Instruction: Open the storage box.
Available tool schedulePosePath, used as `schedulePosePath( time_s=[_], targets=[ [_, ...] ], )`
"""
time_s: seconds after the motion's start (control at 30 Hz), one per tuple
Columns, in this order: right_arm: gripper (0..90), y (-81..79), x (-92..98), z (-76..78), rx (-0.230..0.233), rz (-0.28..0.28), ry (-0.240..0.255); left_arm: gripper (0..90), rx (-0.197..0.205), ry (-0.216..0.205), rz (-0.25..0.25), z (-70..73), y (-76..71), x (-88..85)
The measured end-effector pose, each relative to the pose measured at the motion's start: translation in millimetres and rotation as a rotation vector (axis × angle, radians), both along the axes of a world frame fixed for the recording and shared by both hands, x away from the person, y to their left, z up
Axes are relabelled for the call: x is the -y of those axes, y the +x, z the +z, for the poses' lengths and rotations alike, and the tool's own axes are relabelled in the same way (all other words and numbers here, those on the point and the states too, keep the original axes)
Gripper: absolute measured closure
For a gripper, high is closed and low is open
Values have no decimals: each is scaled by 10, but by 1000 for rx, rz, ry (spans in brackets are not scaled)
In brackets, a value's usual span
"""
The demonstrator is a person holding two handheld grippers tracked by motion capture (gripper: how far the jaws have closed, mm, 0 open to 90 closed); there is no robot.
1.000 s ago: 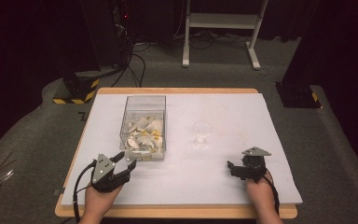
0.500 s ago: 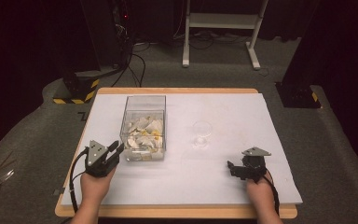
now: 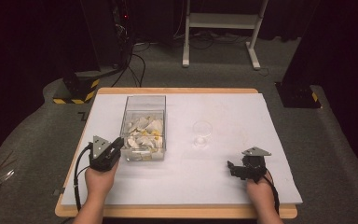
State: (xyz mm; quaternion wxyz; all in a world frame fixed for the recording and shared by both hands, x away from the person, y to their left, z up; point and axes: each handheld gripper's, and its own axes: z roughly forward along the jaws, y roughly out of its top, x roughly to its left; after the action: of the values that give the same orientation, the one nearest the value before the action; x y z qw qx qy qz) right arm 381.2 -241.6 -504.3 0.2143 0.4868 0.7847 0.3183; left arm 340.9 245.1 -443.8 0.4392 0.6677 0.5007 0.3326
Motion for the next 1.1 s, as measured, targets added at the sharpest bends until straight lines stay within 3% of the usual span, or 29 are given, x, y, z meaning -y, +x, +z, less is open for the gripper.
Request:
schedulePosePath(
  time_s=[0.63, 0.77, 0.9, 1.1],
  targets=[
    [142, 1, 0, -1, 2, 2, -1, 855, 8, 17, 7, 19, -115, 10],
    [142, 1, 0, 0, 2, 2, -1, 731, -4, 14, 43, -2, -30, 6],
    [142, 1, 0, 0, 2, 2, 0, 582, -29, -13, 64, -24, 54, -39],
    [142, 0, 0, 0, 1, 1, 0, 555, -44, -18, 55, -33, 116, -47]
  ],
)
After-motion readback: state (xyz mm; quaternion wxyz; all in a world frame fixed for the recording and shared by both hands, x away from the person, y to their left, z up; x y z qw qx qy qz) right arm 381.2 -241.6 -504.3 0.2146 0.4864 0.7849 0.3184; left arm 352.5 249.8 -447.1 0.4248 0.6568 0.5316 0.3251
